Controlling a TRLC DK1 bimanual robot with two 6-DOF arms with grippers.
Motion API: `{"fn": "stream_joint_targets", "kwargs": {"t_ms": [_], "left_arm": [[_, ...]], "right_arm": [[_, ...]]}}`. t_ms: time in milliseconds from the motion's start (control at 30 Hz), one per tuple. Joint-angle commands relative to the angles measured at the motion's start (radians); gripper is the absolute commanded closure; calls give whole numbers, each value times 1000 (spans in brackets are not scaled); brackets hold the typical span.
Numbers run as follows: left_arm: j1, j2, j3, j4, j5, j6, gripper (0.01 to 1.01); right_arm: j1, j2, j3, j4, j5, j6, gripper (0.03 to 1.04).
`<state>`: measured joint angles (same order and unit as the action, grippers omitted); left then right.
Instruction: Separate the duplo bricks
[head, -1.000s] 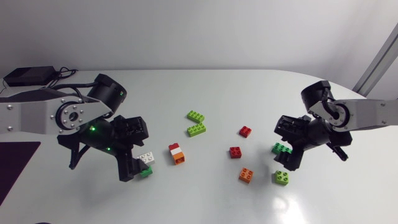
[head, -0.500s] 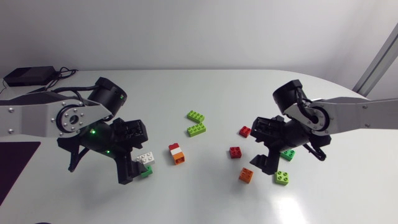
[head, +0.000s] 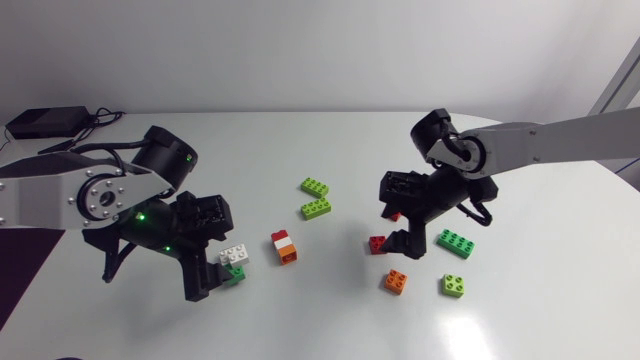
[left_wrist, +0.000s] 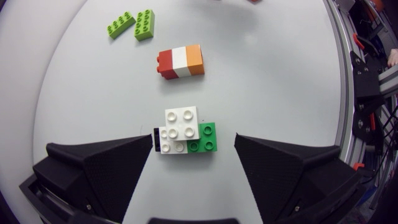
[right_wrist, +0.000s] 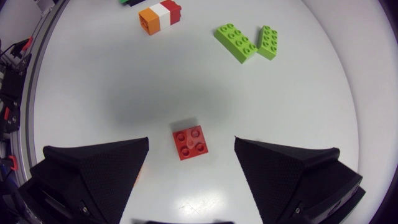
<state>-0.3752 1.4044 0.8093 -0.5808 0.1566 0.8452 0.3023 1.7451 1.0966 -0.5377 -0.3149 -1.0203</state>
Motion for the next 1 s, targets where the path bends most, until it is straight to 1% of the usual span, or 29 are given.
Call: {"fn": "stream_joint_targets", "kwargs": {"t_ms": [0,233,400,500,633,700,733,833,967], "left_arm": [[4,-13,-27,-10,0,12,110],[2,-4,-22,-4,0,22,110],[4,11,-12,1,0,28,110],[4,16,-7,2,0,28,110],[10,18,-4,2,1,32,110],[15,19,-4,2,1,37,110],[16,19,-4,2,1,38,110],[24,21,-4,2,1,41,110],[24,25,-4,2,1,41,110]], "right_arm": [[9,53,31,-27,-9,-60,87],[-2,117,65,-54,-10,-118,90],[-6,143,68,-53,-9,-130,167],[-14,157,72,-53,-9,-136,274],[-14,169,63,-51,-9,-149,552],[-14,169,54,-45,-9,-150,715],[-15,169,51,-42,-9,-152,759],[-23,169,48,-41,-10,-155,761],[-46,168,54,-11,-6,-147,762]]}}
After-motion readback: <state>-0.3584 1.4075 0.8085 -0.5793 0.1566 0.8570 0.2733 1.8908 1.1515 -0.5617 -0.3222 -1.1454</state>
